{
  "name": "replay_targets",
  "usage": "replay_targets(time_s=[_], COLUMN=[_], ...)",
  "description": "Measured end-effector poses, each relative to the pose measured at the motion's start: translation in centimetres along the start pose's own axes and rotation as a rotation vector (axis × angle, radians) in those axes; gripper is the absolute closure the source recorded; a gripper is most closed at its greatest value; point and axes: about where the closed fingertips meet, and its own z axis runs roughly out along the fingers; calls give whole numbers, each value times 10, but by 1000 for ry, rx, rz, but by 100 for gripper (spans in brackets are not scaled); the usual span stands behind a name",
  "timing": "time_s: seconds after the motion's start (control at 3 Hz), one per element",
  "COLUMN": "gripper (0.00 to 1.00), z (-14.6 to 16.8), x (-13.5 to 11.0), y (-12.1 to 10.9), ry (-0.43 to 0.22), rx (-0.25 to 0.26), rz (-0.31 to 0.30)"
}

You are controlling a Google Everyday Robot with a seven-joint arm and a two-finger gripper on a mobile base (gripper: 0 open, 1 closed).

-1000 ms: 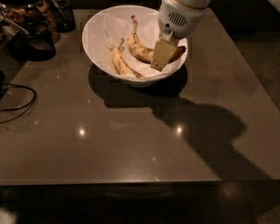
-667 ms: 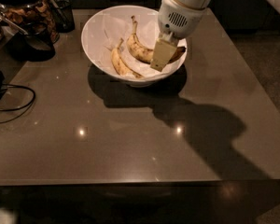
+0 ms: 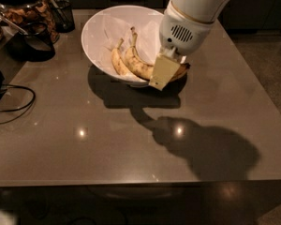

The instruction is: Pick banana from white bowl

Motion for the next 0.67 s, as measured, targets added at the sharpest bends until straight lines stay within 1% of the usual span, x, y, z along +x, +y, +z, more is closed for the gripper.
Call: replay_targets(time_s=[0.33, 0.67], gripper=[100, 100], z=[-11, -13], x=[14, 14], y=[35, 38], ry=[12, 8], rx=[8, 14], rz=[40, 42])
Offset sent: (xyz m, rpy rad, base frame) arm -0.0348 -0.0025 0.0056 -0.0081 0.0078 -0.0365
